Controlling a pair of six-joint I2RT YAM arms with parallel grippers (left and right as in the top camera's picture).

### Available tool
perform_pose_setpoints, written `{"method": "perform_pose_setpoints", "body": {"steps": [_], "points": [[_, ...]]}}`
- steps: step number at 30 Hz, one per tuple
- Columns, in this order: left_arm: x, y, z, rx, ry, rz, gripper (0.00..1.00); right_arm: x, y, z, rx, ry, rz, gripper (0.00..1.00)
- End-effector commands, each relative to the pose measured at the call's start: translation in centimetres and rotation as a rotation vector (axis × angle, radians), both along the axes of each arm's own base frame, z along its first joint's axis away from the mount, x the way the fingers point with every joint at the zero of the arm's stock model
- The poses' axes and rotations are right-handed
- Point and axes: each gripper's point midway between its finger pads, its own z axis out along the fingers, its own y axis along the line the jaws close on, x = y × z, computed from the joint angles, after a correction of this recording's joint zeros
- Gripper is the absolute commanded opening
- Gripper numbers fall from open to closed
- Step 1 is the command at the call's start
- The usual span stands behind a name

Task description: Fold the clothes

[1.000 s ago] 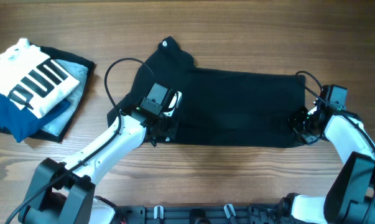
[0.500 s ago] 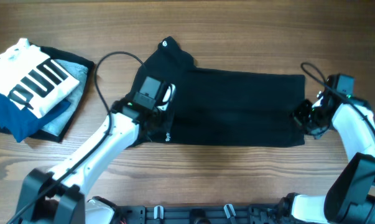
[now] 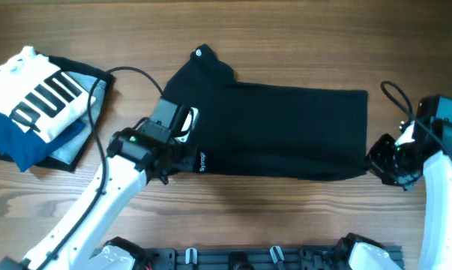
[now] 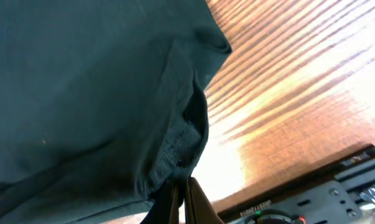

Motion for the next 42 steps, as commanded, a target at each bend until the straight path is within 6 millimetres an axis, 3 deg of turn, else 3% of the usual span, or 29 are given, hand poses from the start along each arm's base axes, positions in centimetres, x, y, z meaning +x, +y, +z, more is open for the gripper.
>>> {"method": "perform_pose_setpoints", "body": {"steps": [1, 6, 13, 19, 27, 30, 35, 42], "points": [[0.4, 0.1, 2.1, -0.029, -0.074, 0.009, 0.04, -0.5, -0.8, 1.5, -0.073, -0.051, -0.012, 0.04], [-0.4, -1.3, 2.2, -0.104, -0.035, -0.028, 0.04, -1.0, -1.3, 1.7, -0.104, -0.039, -0.050, 0.04], [0.7, -1.7, 1.8, -0.088, -0.068, -0.084, 0.05, -1.2, -2.6, 1.6, -0.158, -0.019, -0.180, 0.04], [0.8, -1.8, 0.0, -0.061, -0.007, -0.082, 0.04, -2.3, -2.1, 1.6, -0.138, 0.023, -0.245, 0.04], [1.7, -2.3, 0.3, -0.078, -0.045, -0.083, 0.08, -3.3, -1.2, 1.2, -0.092, 0.070, -0.342, 0.04], [2.2, -2.5, -0.7, -0.072, -0.029, -0.083, 0.08, -2.2, -1.8, 0.2, -0.102, 0.028, -0.364, 0.04], [3.7, -3.2, -3.7, -0.054, 0.011, -0.082, 0.07, 2.1, -3.3, -2.1, -0.110, -0.054, -0.389, 0.04], [5.8, -4.3, -6.3, -0.058, 0.002, -0.082, 0.14, 5.2, -3.9, -7.1, -0.086, 0.035, -0.310, 0.04]]}}
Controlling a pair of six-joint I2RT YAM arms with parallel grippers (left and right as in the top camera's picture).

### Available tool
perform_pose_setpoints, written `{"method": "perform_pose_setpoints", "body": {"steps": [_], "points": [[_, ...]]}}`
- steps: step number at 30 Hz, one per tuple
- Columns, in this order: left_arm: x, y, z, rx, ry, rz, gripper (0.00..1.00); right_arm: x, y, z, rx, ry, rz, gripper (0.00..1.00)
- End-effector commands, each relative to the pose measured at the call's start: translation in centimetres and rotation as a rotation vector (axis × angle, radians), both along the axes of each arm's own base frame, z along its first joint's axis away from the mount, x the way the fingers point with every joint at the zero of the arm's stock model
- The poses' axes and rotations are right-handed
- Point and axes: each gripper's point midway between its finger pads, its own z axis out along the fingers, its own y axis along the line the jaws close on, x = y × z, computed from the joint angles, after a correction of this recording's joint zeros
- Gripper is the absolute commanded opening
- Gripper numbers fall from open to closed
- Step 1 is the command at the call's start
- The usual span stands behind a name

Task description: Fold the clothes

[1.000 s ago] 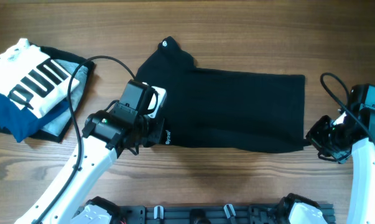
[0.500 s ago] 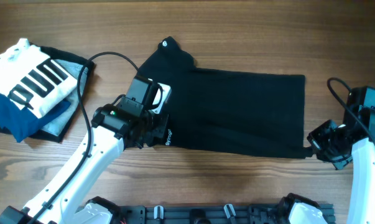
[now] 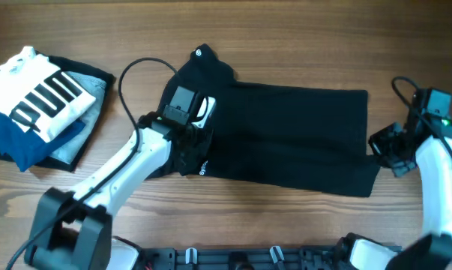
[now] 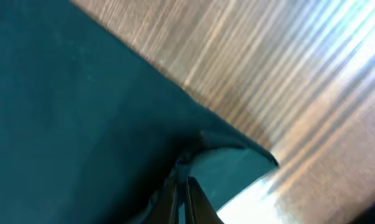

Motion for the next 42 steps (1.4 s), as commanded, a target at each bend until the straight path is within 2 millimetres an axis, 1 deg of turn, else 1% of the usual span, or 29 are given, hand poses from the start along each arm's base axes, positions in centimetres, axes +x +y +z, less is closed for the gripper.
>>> {"method": "perform_pose_setpoints", "body": {"steps": [1, 6, 8, 9, 10, 11, 12, 13, 14, 15, 17, 18, 19, 20, 21, 22, 23, 24, 26, 27, 28, 30, 31, 33, 35, 36, 38, 40, 42], "points": [[0.7, -0.4, -0.6, -0.006, -0.001, -0.007, 0.14, 0.9, 0.3, -2.8, 0.031, 0.055, 0.074, 0.04], [0.2, -0.1, -0.9, 0.006, 0.026, -0.004, 0.13, 1.8, 1.1, -5.8, 0.051, 0.116, 0.159, 0.04], [0.1, -0.1, -1.0, 0.007, 0.028, -0.004, 0.23, 2.0, 1.4, -6.2, 0.045, 0.126, 0.176, 0.04], [0.2, -0.1, -0.9, 0.006, 0.025, -0.004, 0.23, 2.1, 1.4, -6.2, 0.041, 0.124, 0.176, 0.04], [0.3, -0.2, -0.9, 0.004, 0.021, -0.004, 0.26, 2.2, 1.3, -6.2, 0.036, 0.120, 0.176, 0.08], [0.4, -0.2, -0.8, 0.002, 0.016, -0.004, 0.33, 2.1, 1.0, -6.2, 0.020, 0.124, 0.172, 0.13], [0.6, -0.3, -0.7, -0.001, 0.008, -0.005, 0.33, 2.2, 0.6, -6.2, 0.000, 0.126, 0.169, 0.22], [1.0, -0.2, -0.3, -0.001, -0.009, -0.001, 0.37, 2.3, 0.0, -6.0, -0.025, 0.128, 0.166, 0.30], [2.1, 0.6, 1.0, 0.026, -0.054, 0.027, 0.44, 2.5, -0.8, -5.3, -0.054, 0.128, 0.168, 0.39], [3.1, 1.5, 2.5, 0.057, -0.098, 0.060, 0.47, 3.0, -1.0, -4.5, -0.062, 0.116, 0.194, 0.41], [4.8, 3.5, 5.3, 0.097, -0.180, 0.125, 0.52, 4.0, -1.4, -2.5, -0.074, 0.090, 0.209, 0.43], [5.5, 4.6, 6.6, 0.094, -0.220, 0.164, 0.52, 4.7, -1.1, -1.5, -0.063, 0.061, 0.250, 0.41], [5.7, 5.3, 6.9, 0.088, -0.223, 0.188, 0.48, 5.1, -0.6, -1.0, -0.043, 0.040, 0.287, 0.37], [5.6, 5.8, 6.8, 0.078, -0.210, 0.205, 0.42, 5.5, 0.3, -0.8, -0.002, 0.009, 0.346, 0.34], [5.4, 6.3, 6.4, 0.059, -0.179, 0.234, 0.34, 5.6, 1.1, -0.8, 0.037, -0.010, 0.397, 0.33], [5.2, 6.6, 5.8, 0.041, -0.145, 0.258, 0.23, 5.6, 2.1, -0.9, 0.084, -0.021, 0.453, 0.31], [4.6, 6.7, 4.6, 0.022, -0.088, 0.268, 0.16, 5.1, 3.2, -1.3, 0.131, -0.016, 0.497, 0.27], [4.0, 6.8, 3.4, 0.018, -0.045, 0.266, 0.12, 4.5, 3.6, -1.8, 0.142, 0.007, 0.503, 0.23], [2.9, 7.0, 1.3, 0.034, 0.017, 0.267, 0.09, 3.5, 4.3, -3.0, 0.160, 0.037, 0.508, 0.22], [1.5, 7.3, -0.5, 0.056, 0.089, 0.288, 0.08, 2.4, 4.6, -4.0, 0.175, 0.064, 0.510, 0.22], [0.2, 7.5, -1.8, 0.063, 0.149, 0.311, 0.08, 1.5, 4.9, -5.0, 0.187, 0.085, 0.500, 0.22], [-0.8, 7.0, -2.6, 0.037, 0.196, 0.298, 0.11, 0.8, 5.1, -6.0, 0.195, 0.097, 0.486, 0.22], [-1.1, 6.8, -3.0, 0.029, 0.211, 0.295, 0.17, 0.6, 5.2, -6.4, 0.197, 0.099, 0.482, 0.23], [-1.8, 7.1, -3.7, 0.041, 0.233, 0.296, 0.19, 0.1, 5.3, -6.9, 0.200, 0.107, 0.482, 0.24], [-2.1, 7.2, -4.3, 0.042, 0.236, 0.296, 0.20, -0.2, 5.4, -7.1, 0.204, 0.113, 0.483, 0.28], [-2.2, 7.2, -4.4, 0.043, 0.239, 0.296, 0.23, -0.3, 5.4, -7.2, 0.205, 0.117, 0.483, 0.28], [-2.3, 7.2, -4.5, 0.041, 0.243, 0.307, 0.32, -0.7, 5.2, -7.5, 0.194, 0.132, 0.482, 0.26], [-2.5, 7.2, -4.5, 0.045, 0.253, 0.308, 0.33, -1.4, 5.1, -8.1, 0.189, 0.153, 0.480, 0.21], [-2.9, 7.3, -4.5, 0.051, 0.267, 0.311, 0.37, -1.6, 5.2, -8.7, 0.187, 0.149, 0.479, 0.21]]}}
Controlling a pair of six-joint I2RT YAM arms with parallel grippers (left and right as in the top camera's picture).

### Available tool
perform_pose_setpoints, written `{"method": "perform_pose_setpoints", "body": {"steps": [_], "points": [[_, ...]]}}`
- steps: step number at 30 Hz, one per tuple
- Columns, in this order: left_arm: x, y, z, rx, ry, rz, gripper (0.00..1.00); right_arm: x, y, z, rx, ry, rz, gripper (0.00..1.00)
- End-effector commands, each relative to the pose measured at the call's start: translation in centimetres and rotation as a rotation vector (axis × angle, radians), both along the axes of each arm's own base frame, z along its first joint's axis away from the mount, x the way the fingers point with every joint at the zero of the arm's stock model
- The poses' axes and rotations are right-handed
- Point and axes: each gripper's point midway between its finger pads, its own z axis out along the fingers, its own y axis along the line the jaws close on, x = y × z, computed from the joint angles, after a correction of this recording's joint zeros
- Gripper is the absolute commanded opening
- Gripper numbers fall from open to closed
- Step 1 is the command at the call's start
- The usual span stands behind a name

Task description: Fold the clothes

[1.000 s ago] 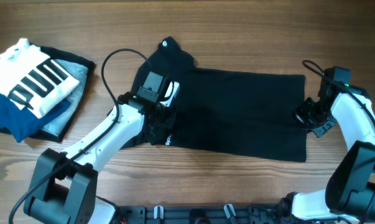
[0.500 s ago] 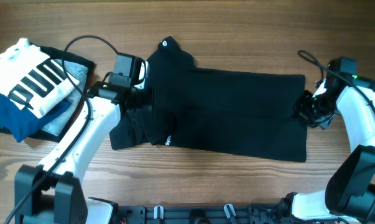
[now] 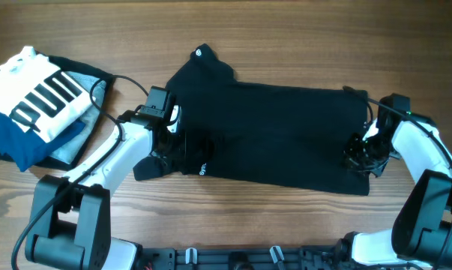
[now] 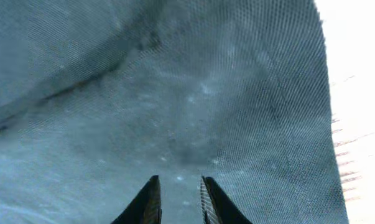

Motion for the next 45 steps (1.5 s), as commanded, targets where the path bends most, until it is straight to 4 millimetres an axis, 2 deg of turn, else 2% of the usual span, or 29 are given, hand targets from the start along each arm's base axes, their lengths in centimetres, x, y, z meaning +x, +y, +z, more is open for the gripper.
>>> {"method": "perform_pose_setpoints", "body": {"steps": [1, 2, 9, 12, 14, 15, 17, 20, 22, 24, 25, 26, 28, 30, 35, 37, 42, 45], "points": [[-0.9, 0.1, -0.5, -0.006, 0.042, 0.015, 0.40, -0.7, 0.1, -1.2, -0.012, 0.000, 0.002, 0.22], [-0.9, 0.1, -0.5, -0.006, 0.043, 0.015, 0.45, -0.9, 0.1, -1.5, -0.012, -0.003, 0.003, 0.22], [0.1, -0.2, 2.1, -0.029, -0.042, 0.014, 0.55, -1.0, 0.2, -1.7, -0.013, -0.004, 0.003, 0.23], [-0.2, -0.1, 1.5, -0.027, -0.027, 0.022, 0.49, -1.0, 0.2, -1.7, -0.012, -0.003, 0.003, 0.23], [-0.4, -0.1, 0.9, -0.026, -0.005, 0.043, 0.39, -1.0, 0.2, -1.7, -0.012, -0.002, 0.002, 0.22], [-0.5, -0.1, 0.6, -0.025, 0.007, 0.043, 0.39, -1.0, 0.2, -1.7, -0.012, -0.002, 0.003, 0.23], [-0.8, 0.0, -0.3, -0.016, 0.036, 0.043, 0.47, -1.1, 0.2, -1.7, -0.012, -0.002, 0.003, 0.23], [-0.8, 0.0, -1.5, -0.008, 0.062, 0.044, 0.48, -1.1, 0.2, -1.7, -0.012, -0.001, 0.003, 0.23], [-0.5, -0.1, -1.6, -0.011, 0.055, 0.043, 0.41, -1.1, 0.2, -1.7, -0.012, 0.000, 0.003, 0.23], [0.1, -0.2, -1.1, -0.020, 0.026, 0.044, 0.18, -1.1, 0.2, -1.7, -0.011, 0.001, 0.003, 0.23], [0.6, -0.4, -0.6, -0.025, 0.009, 0.043, 0.09, -1.1, 0.2, -1.7, -0.011, 0.001, 0.003, 0.23], [1.2, -0.5, 0.1, -0.031, -0.017, 0.042, 0.05, -1.1, 0.2, -1.7, -0.011, 0.002, 0.003, 0.23], [2.5, -0.7, 1.8, -0.048, -0.076, 0.046, 0.04, -1.1, 0.2, -1.7, -0.011, 0.002, 0.003, 0.23], [3.2, -0.6, 2.5, -0.057, -0.108, 0.053, 0.04, -1.1, 0.2, -1.7, -0.011, 0.002, 0.003, 0.23], [3.8, 0.3, 2.7, -0.059, -0.121, 0.085, 0.04, -1.2, 0.2, -1.7, -0.011, 0.003, 0.003, 0.23], [3.7, 0.7, 2.6, -0.057, -0.114, 0.097, 0.08, -1.2, 0.2, -1.7, -0.011, 0.004, 0.003, 0.23], [3.0, -0.2, 2.6, -0.105, -0.080, 0.083, 0.08, -1.1, 0.2, -1.7, -0.011, 0.002, 0.003, 0.23], [3.0, -0.2, 2.6, -0.104, -0.079, 0.083, 0.04, -1.1, 0.2, -1.7, -0.011, 0.002, 0.003, 0.23]]}}
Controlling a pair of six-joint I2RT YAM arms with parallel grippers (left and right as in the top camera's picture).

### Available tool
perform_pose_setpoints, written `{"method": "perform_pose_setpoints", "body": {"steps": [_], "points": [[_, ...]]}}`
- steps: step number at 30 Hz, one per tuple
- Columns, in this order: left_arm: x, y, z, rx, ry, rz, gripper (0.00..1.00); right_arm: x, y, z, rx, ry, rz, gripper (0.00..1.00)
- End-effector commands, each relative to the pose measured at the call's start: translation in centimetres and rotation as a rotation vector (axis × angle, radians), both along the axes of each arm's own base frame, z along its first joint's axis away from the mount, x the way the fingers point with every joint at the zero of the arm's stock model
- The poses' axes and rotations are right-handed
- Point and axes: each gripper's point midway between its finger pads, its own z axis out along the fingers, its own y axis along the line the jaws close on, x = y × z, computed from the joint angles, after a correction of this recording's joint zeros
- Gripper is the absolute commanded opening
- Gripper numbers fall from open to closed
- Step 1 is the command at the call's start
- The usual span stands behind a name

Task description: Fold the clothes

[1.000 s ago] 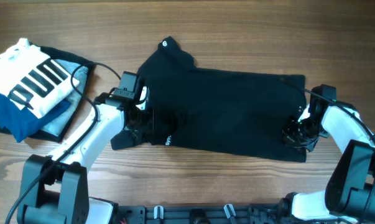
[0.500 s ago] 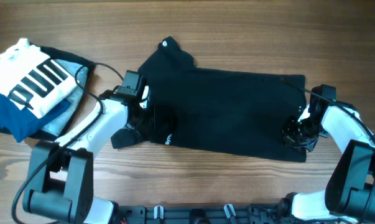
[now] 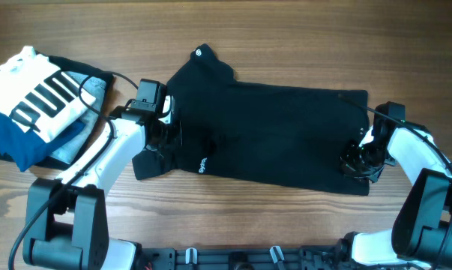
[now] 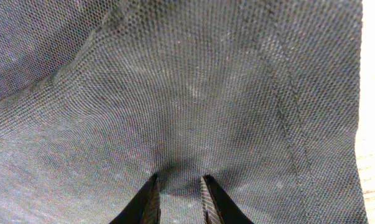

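A black garment point(image 3: 278, 135) lies lengthwise across the middle of the table, with a small white print point(image 3: 203, 163) near its left front. My left gripper point(image 3: 166, 133) sits low over the garment's left end; its jaws are lost against the dark cloth. At the right end my right gripper point(image 3: 354, 161) is down on the fabric. In the right wrist view the gripper point(image 4: 179, 182) is open, both fingertips point(image 4: 151, 186) resting on the woven cloth point(image 4: 175, 93), which puckers slightly between them. A stitched hem point(image 4: 293, 130) runs beside it.
A pile of folded clothes point(image 3: 38, 101), white with black stripes over blue and grey, sits at the far left. A black cable point(image 3: 128, 73) arcs between that pile and the garment. A dark rail point(image 3: 240, 259) lines the front edge of the wooden table point(image 3: 285, 37).
My right gripper, still open, is now closer to the cloth with its tips touching it. The left gripper has shifted slightly left and back. The garment's outline is nearly the same.
At first my right gripper was shut on the garment's right front edge and the left was at its left front edge. Then both were farther back, the right still pinching cloth. Later the right gripper was open over the right end, and now it rests on it.
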Motion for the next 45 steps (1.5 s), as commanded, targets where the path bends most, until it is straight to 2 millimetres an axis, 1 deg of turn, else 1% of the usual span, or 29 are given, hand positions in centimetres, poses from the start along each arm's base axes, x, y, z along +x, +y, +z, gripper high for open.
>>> {"method": "perform_pose_setpoints", "body": {"steps": [1, 2, 5, 6, 8, 10, 13, 16, 18, 20, 22, 23, 24, 25, 26, 27, 29, 30, 32, 33, 37, 39, 42, 43, 44, 45], "points": [[0.8, -0.4, 1.2, -0.030, -0.037, -0.003, 0.04, -0.5, 0.0, -0.2, -0.007, 0.010, 0.003, 0.23], [1.2, -0.3, 1.2, -0.021, -0.054, 0.000, 0.04, -0.4, 0.0, -0.2, -0.007, 0.010, 0.003, 0.23], [5.0, 1.4, 2.2, 0.052, -0.215, 0.051, 0.04, -0.4, 0.0, -0.2, -0.008, 0.009, 0.003, 0.23], [5.7, 1.6, 2.5, 0.045, -0.241, 0.074, 0.04, -0.4, 0.0, -0.2, -0.008, 0.010, 0.003, 0.23], [6.6, 2.5, 2.9, 0.023, -0.262, 0.155, 0.04, -0.5, 0.0, -0.2, -0.007, 0.010, 0.003, 0.23], [6.6, 3.0, 2.8, 0.017, -0.252, 0.192, 0.04, -0.4, 0.0, -0.2, -0.008, 0.010, 0.003, 0.23], [4.8, 3.2, 2.0, 0.037, -0.173, 0.187, 0.28, -0.6, -0.3, -0.2, -0.025, 0.016, 0.003, 0.24], [2.7, 3.5, 1.1, 0.061, -0.081, 0.184, 0.31, -0.8, -0.9, -0.3, -0.064, 0.031, 0.008, 0.23], [1.7, 4.1, 0.4, 0.090, -0.052, 0.189, 0.27, -1.1, -1.1, -0.3, -0.072, 0.041, 0.009, 0.24], [0.7, 5.2, -0.8, 0.151, -0.033, 0.201, 0.24, -1.4, -1.2, -0.3, -0.084, 0.055, 0.010, 0.23], [-0.7, 5.6, -2.3, 0.167, -0.009, 0.202, 0.20, -1.7, -1.5, -0.3, -0.100, 0.068, 0.006, 0.22], [-1.5, 5.7, -3.0, 0.170, 0.010, 0.207, 0.15, -2.1, -1.9, -0.2, -0.130, 0.092, -0.034, 0.21], [-2.6, 5.9, -3.9, 0.172, 0.039, 0.234, 0.12, -2.4, -2.5, -0.2, -0.168, 0.111, -0.065, 0.21], [-3.8, 6.1, -4.7, 0.172, 0.073, 0.274, 0.09, -2.3, -2.6, -0.2, -0.172, 0.107, -0.061, 0.21], [-4.5, 6.3, -5.1, 0.174, 0.093, 0.294, 0.06, -2.3, -2.6, -0.2, -0.171, 0.107, -0.057, 0.21], [-5.8, 6.6, -5.7, 0.179, 0.135, 0.335, 0.06, -2.4, -2.6, -0.2, -0.173, 0.109, -0.057, 0.21], [-7.7, 7.1, -6.2, 0.192, 0.204, 0.389, 0.04, -2.4, -2.7, -0.2, -0.174, 0.111, -0.057, 0.21], [-8.2, 7.3, -6.2, 0.197, 0.229, 0.407, 0.04, -2.5, -2.8, -0.2, -0.180, 0.113, -0.058, 0.21], [-9.7, 7.3, -6.1, 0.191, 0.296, 0.443, 0.04, -2.7, -3.4, -0.2, -0.212, 0.123, -0.079, 0.22], [-10.3, 7.0, -6.0, 0.169, 0.328, 0.462, 0.04, -2.7, -3.6, -0.2, -0.219, 0.125, -0.089, 0.22], [-11.3, 5.4, -5.6, 0.065, 0.408, 0.515, 0.04, -2.7, -3.8, -0.2, -0.218, 0.124, -0.102, 0.22], [-11.3, 5.4, -5.6, 0.064, 0.410, 0.515, 0.04, -2.5, -3.7, -0.2, -0.210, 0.116, -0.101, 0.22], [-10.9, 5.3, -5.5, 0.060, 0.397, 0.507, 0.11, -2.5, -3.4, -0.2, -0.193, 0.112, -0.102, 0.23], [-10.7, 5.2, -5.3, 0.052, 0.394, 0.506, 0.14, -2.4, -3.3, -0.2, -0.186, 0.110, -0.104, 0.22], [-10.2, 4.6, -5.0, 0.020, 0.386, 0.476, 0.25, -2.4, -3.1, -0.2, -0.174, 0.107, -0.105, 0.23], [-9.8, 4.2, -4.8, -0.005, 0.379, 0.449, 0.33, -2.3, -3.0, -0.2, -0.171, 0.106, -0.105, 0.23]]}}
